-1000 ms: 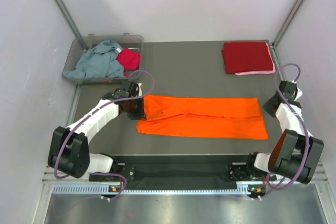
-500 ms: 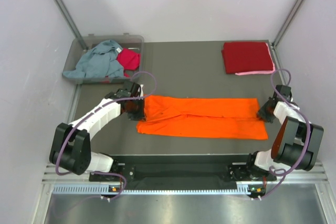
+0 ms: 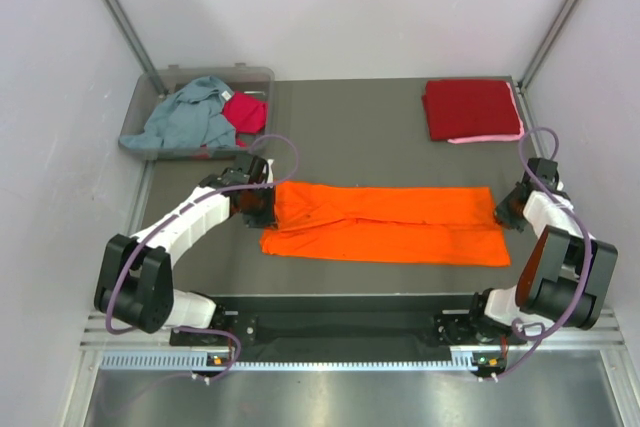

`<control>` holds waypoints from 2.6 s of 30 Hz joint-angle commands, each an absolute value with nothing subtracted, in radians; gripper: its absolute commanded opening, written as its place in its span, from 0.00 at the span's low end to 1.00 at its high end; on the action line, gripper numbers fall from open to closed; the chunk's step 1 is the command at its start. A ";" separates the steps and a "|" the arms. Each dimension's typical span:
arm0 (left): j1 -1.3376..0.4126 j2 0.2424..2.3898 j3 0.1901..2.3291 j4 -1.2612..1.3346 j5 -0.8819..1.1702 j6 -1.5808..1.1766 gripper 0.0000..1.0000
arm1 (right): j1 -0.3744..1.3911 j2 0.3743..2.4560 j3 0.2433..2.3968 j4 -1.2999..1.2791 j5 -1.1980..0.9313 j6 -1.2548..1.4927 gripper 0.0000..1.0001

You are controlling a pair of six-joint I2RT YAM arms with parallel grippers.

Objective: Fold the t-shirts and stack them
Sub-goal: Fold the tshirt

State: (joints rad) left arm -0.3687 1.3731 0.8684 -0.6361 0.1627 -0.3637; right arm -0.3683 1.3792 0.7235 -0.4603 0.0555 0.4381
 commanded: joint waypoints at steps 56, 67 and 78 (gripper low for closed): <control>-0.272 1.710 1.057 -0.519 0.195 -0.474 0.27 | 0.509 1.590 0.994 -0.057 -0.183 0.451 0.25; -0.272 1.649 1.014 -0.538 0.213 -0.500 0.19 | 0.670 1.779 1.123 -0.008 -0.321 0.336 0.32; -0.172 1.669 1.115 -0.546 0.266 -0.488 0.29 | 0.824 1.729 1.060 0.103 -0.105 0.379 0.33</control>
